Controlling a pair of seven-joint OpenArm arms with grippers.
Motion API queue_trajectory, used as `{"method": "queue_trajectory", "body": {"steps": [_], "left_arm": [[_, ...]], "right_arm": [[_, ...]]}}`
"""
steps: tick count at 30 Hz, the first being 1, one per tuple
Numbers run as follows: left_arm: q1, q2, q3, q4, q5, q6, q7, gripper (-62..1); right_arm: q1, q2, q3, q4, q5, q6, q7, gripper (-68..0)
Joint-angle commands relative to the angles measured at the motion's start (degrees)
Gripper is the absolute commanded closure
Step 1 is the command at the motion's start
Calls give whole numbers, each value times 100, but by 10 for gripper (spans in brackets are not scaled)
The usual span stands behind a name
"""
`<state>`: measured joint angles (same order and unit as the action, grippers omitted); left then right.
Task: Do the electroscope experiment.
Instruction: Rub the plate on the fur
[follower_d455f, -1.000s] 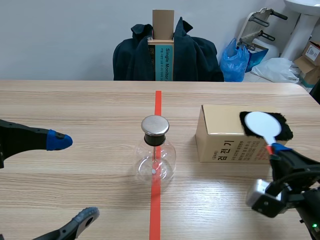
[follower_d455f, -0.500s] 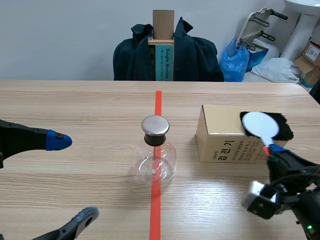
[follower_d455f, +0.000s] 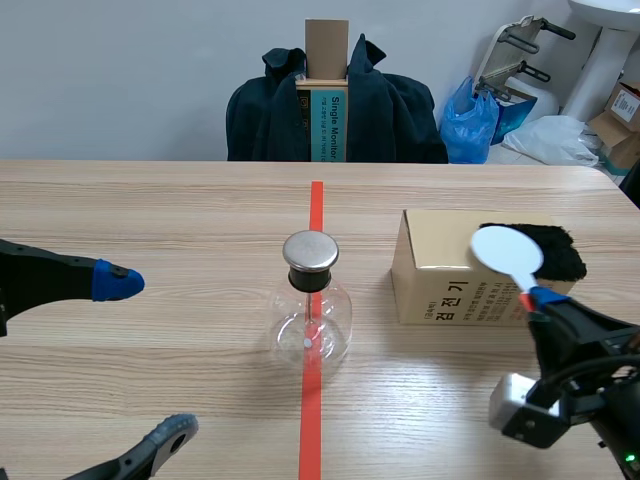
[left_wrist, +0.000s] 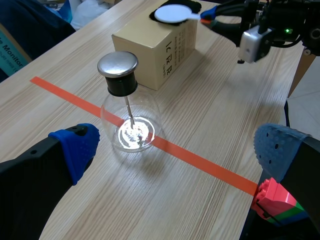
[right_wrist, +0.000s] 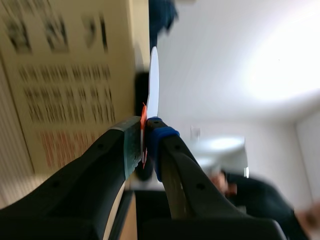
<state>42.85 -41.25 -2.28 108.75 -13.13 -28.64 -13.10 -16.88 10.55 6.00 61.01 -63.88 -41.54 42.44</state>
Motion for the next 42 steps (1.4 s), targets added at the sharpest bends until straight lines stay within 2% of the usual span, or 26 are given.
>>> {"method": "queue_trajectory", "body": {"steps": [1,3,4,7,8,9,12,13,14,17,18,22,23,27,42], "left_arm": [[-20,59,11,44,-83,4,-79,-623],[-20,59,11,44,-83,4,-79,-623],[-20,59,11,44,-81,2,-79,-623],[-20,59,11,44,-81,2,-81,-623],[-20,59,11,44,-81,2,-81,-623],[-20,59,11,44,-81,2,-85,-623],[-85,59,11,44,-81,2,-44,-623],[-98,59,11,44,-81,0,-46,-623],[-98,59,11,44,-83,2,-42,-623],[-98,59,11,44,-83,0,-39,-623],[-98,59,11,44,-83,0,-37,-623],[-98,59,11,44,-83,0,-35,-623],[-96,59,11,44,-83,0,-31,-623],[-96,59,11,44,-83,0,-9,-623],[-96,59,11,44,-81,0,7,-623]], "right_arm": [[33,22,44,26,155,-184,-623,-7],[17,26,85,26,151,-173,-1217,-7],[22,39,98,26,149,-170,-1209,-7],[57,55,94,28,107,-175,-393,-7],[57,48,94,28,107,-177,-306,-7],[52,35,101,28,131,-184,-417,-7],[35,24,118,26,131,-199,-1381,-7],[37,28,118,26,127,-195,-1451,-7],[44,39,111,26,116,-192,-1333,-7],[87,35,105,28,101,-192,-516,-7],[85,26,107,28,105,-199,-474,-7],[50,24,111,26,127,-190,-1390,-7],[52,26,111,26,125,-155,-1421,-7],[70,24,105,26,105,-87,-778,-7],[68,59,140,186,129,-87,-348,-7]]}}
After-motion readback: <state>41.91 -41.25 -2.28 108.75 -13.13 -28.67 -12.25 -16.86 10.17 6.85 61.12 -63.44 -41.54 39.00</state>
